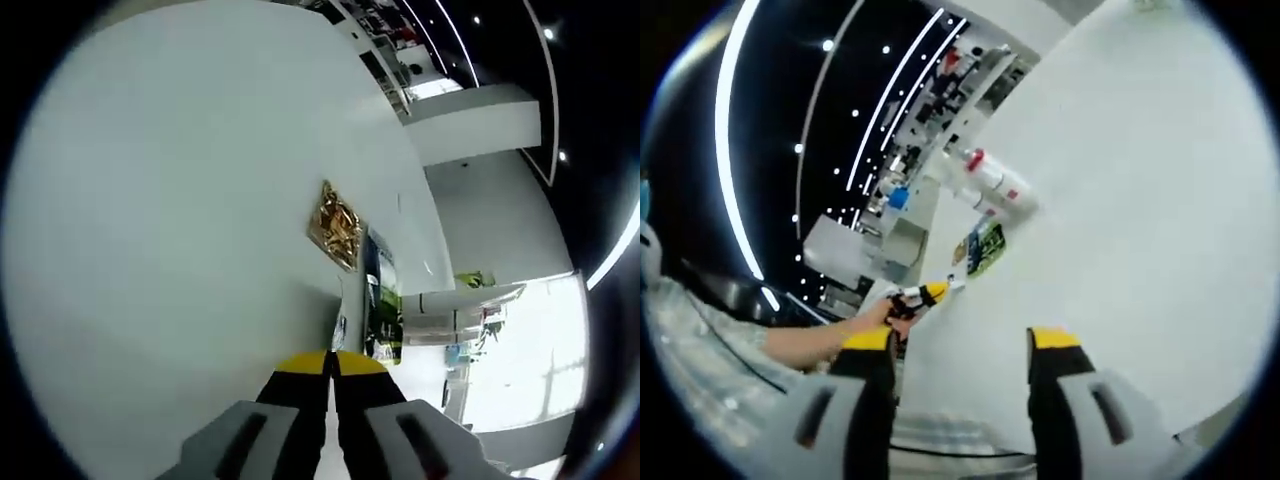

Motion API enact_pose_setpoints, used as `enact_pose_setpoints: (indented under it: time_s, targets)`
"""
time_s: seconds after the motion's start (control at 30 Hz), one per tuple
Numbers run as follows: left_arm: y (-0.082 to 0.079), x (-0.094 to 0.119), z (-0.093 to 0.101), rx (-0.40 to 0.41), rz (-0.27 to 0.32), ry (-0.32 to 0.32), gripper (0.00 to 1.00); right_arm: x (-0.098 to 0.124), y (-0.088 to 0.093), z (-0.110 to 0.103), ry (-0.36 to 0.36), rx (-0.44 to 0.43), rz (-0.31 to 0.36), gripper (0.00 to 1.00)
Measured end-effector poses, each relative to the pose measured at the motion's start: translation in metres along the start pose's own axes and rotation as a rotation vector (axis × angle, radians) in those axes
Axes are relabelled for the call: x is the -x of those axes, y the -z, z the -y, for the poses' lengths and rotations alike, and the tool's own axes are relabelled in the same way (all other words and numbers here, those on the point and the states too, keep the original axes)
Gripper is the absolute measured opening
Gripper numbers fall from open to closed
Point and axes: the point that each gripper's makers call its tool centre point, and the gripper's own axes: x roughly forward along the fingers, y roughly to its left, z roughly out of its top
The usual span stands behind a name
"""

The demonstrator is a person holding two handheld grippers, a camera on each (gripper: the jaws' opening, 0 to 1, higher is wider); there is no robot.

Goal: Arrange the skincare products in the storage area until every visible bottle or jar stands upright without overlapping.

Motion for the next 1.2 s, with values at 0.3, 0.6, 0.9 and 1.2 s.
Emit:
enact_pose_setpoints:
  time_s: [0.3,0.6,0.9,1.2]
  targets:
    - [-0.005,-0.002,-0.009,0.016,0.004,-0.04,0.02,-0.007,0.001,-0.001,-0.003,-0.01,-0.003,0.51]
    - [-0.004,-0.002,-0.009,-0.041,-0.006,-0.077,0.04,-0.011,-0.004,0.0,-0.008,-0.018,0.005,0.5]
    - [-0.008,0.002,-0.007,-0.056,-0.017,-0.095,0.11,-0.011,0.0,0.003,-0.012,-0.024,0.014,0.5]
    - [-0.01,0.006,-0.007,-0.085,-0.011,-0.116,0.2,-0.008,0.004,0.003,-0.019,-0.03,0.025,0.5]
